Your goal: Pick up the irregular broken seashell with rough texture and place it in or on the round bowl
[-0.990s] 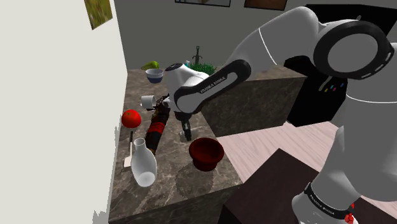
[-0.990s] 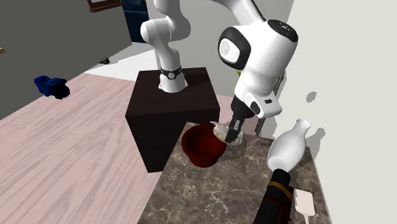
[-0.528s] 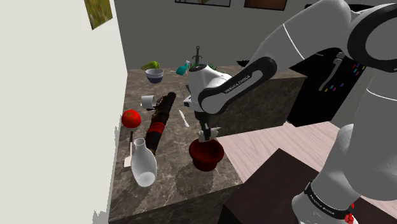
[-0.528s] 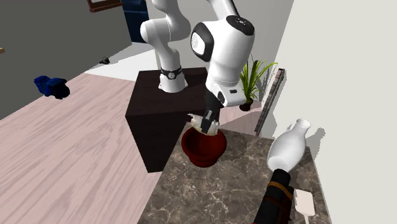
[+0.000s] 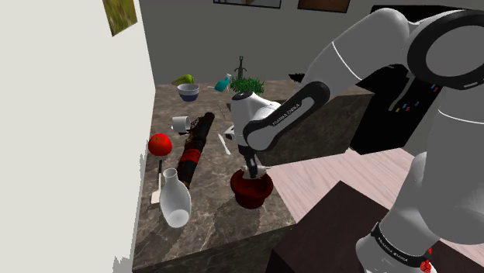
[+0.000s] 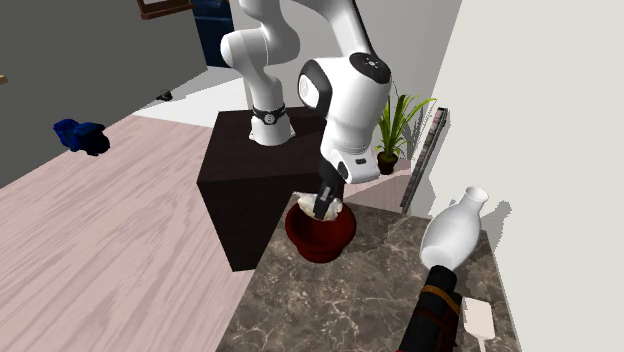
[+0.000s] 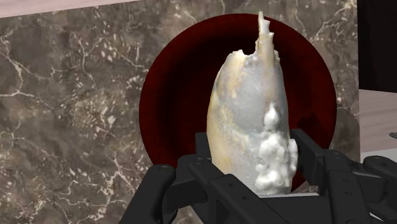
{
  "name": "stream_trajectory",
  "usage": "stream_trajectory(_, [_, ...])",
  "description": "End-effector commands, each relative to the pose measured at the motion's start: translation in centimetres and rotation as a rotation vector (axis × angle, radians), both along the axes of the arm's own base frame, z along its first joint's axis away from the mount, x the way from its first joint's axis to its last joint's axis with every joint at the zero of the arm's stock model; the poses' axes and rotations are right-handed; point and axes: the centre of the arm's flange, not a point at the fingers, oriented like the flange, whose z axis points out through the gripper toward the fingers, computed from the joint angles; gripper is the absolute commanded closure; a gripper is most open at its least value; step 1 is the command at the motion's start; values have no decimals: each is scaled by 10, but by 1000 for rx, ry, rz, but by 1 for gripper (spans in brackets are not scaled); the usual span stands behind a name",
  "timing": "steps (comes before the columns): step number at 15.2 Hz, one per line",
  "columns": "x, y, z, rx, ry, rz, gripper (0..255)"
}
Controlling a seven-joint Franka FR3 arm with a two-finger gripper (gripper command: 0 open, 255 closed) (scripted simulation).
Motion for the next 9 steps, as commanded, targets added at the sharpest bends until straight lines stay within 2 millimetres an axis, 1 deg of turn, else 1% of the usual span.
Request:
stream_trajectory(1, [-1, 0, -11, 0, 0, 0, 255])
stream_trajectory(5, [-1, 0, -31, 0, 0, 0, 255])
stream_trajectory(9, [-1, 0, -31, 0, 0, 0, 255])
